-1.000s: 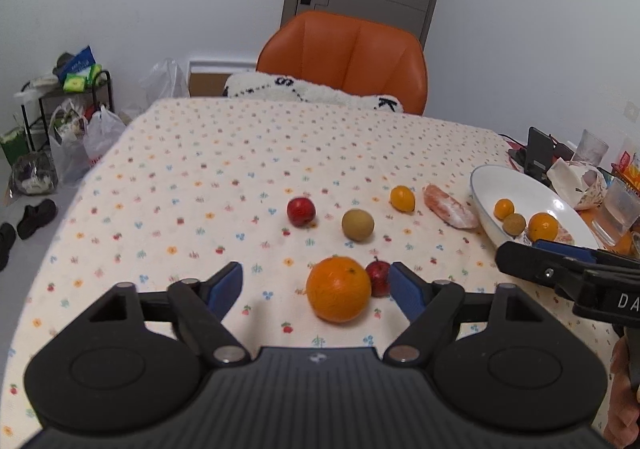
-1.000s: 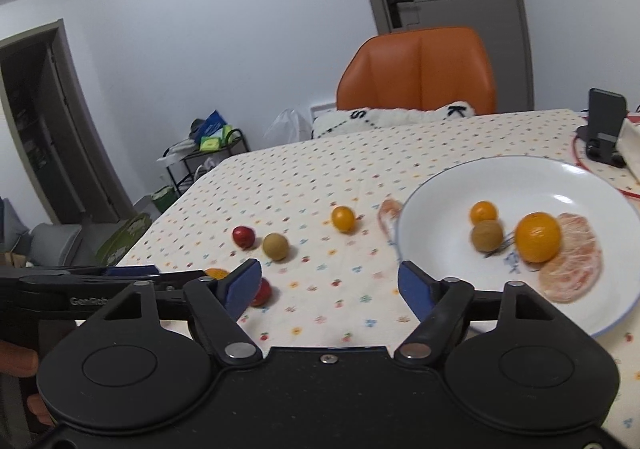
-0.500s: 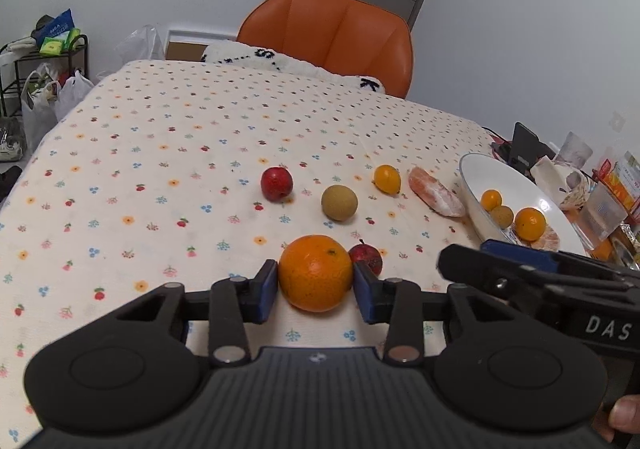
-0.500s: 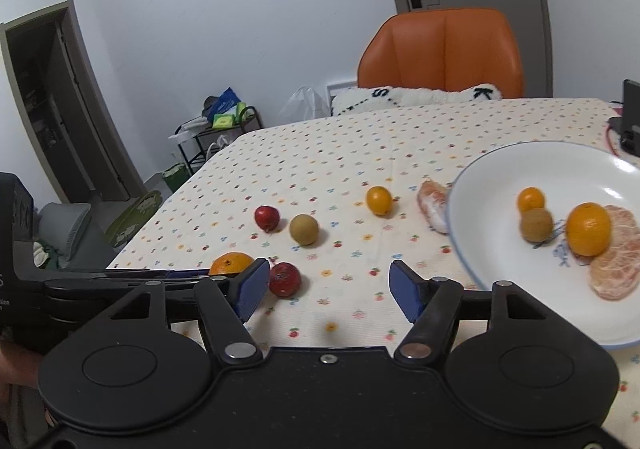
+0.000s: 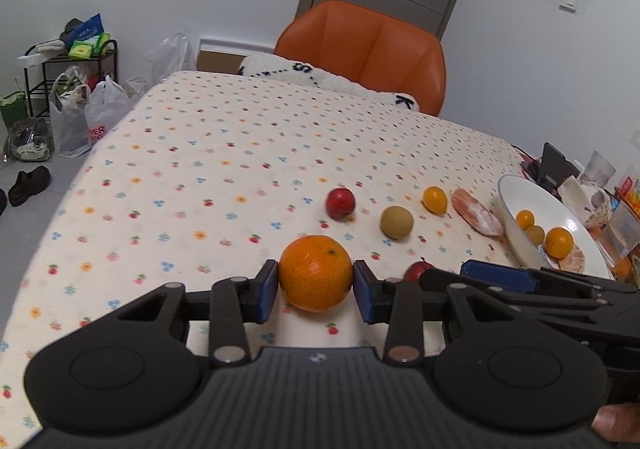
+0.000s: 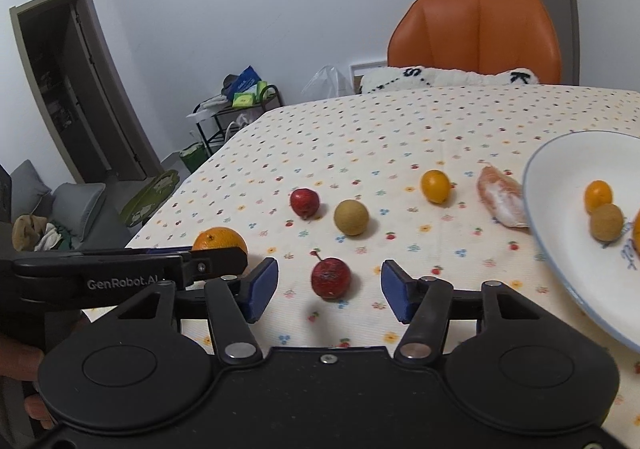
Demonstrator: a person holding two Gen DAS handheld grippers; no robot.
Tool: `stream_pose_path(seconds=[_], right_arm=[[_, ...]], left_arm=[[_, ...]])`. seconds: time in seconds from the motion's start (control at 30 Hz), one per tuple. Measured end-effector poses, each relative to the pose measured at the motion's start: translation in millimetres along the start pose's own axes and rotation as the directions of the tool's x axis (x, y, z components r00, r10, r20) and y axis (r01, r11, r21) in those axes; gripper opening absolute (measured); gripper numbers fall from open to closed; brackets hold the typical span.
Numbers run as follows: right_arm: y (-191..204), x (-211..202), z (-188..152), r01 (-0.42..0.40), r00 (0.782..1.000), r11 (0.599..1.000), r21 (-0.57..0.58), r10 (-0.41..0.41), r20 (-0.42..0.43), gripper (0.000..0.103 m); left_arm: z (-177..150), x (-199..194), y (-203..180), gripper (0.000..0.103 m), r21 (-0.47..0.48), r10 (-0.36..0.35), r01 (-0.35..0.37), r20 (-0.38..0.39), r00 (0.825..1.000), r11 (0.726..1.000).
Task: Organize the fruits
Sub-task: 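Grasp the red plum with the right tool while the left tool holds the orange, then carry the orange and the red plum toward the white plate with both tools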
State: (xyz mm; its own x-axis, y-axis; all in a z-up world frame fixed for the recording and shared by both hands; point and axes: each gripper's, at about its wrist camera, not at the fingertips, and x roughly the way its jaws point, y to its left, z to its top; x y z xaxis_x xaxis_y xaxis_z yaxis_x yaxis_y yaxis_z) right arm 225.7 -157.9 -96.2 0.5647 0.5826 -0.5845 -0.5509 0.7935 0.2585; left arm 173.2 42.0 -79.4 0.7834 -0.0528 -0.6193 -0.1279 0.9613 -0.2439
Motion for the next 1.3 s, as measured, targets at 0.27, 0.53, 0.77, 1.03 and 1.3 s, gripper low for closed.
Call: stream_pose_path(seconds=[0.27, 0.53, 0.77, 1.03, 1.3], right_arm=[[2.0, 11.0, -1.4, 0.014, 0.999, 1.0, -0.009, -0.014, -0.038, 0.021], [-7.3, -19.6, 3.2, 0.052, 0.998, 0.999, -0.01, -0.051, 0.019, 0.021], [-29.4, -43.6, 4.3, 0.101, 0.993, 0.994, 0.029, -0.103, 0.064, 0.021], [-57.6, -68.3, 1.4, 0.15, 0.983, 0.986, 0.077, -0.157, 0.097, 0.021], [-80.3, -88.0, -1.8, 0.195, 0.971, 0.974, 0.114, -0.208, 0.119, 0.021]], left_arm=[[1.3, -6.7, 3.0, 0.038, -0.001, 0.002, -0.002, 0.011, 1.0, 1.0], [5.4, -9.1, -11.7, 0.038, 0.02, -0.026, 0.025, 0.023, 0.999, 0.999], [9.9, -6.3, -37.7, 0.038, 0.062, -0.057, 0.055, 0.024, 0.998, 0.997], [11.7, -2.3, -72.2, 0.038, 0.115, -0.098, 0.095, 0.02, 0.995, 0.989], [13.5, 4.7, -103.8, 0.038, 0.161, -0.135, 0.132, 0.008, 0.991, 0.978]])
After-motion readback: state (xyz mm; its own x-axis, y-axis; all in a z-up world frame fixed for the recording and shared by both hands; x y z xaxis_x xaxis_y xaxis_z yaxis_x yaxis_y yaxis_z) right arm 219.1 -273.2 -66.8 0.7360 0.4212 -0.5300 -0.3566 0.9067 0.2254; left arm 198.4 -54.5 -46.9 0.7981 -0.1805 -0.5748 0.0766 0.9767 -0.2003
